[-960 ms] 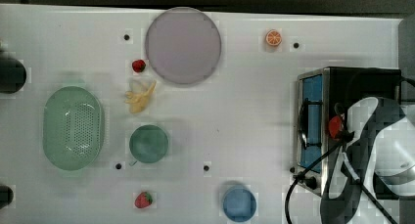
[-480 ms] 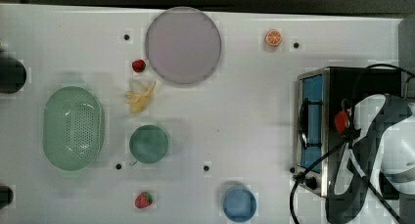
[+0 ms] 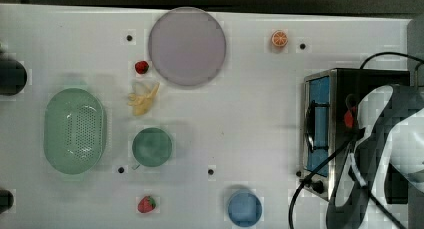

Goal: Pick Ketchup from oven and place it on table.

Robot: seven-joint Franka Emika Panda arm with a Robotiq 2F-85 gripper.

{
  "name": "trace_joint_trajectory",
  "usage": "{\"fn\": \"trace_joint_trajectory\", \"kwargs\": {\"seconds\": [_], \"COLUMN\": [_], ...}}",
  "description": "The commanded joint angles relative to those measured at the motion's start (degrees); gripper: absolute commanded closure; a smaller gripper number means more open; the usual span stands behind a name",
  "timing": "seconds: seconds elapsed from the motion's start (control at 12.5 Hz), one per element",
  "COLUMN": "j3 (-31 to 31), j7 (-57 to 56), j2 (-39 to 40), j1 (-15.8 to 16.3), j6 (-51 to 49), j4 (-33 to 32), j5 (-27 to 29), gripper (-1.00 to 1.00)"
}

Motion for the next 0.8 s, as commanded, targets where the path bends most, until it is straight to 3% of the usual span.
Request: {"fn": "trace_joint_trajectory", "kwargs": {"seconds": [0.08, 0.4, 0.64, 0.8], "j3": [1.2, 6.5, 12.5, 16.5], "j7": [-2.2, -2.2, -2.2, -2.2], "j2": [-5.8, -11.8, -13.9, -14.0], "j1": [4.6, 10.1, 12.3, 13.4], "j6": [-7.8, -18.3, -20.1, -20.1], "j4": [7.3, 8.6, 7.2, 5.8], "j5": [-2.5, -3.2, -3.8, -7.1], "gripper": [-0.27, -0.27, -0.27, -0.27]}}
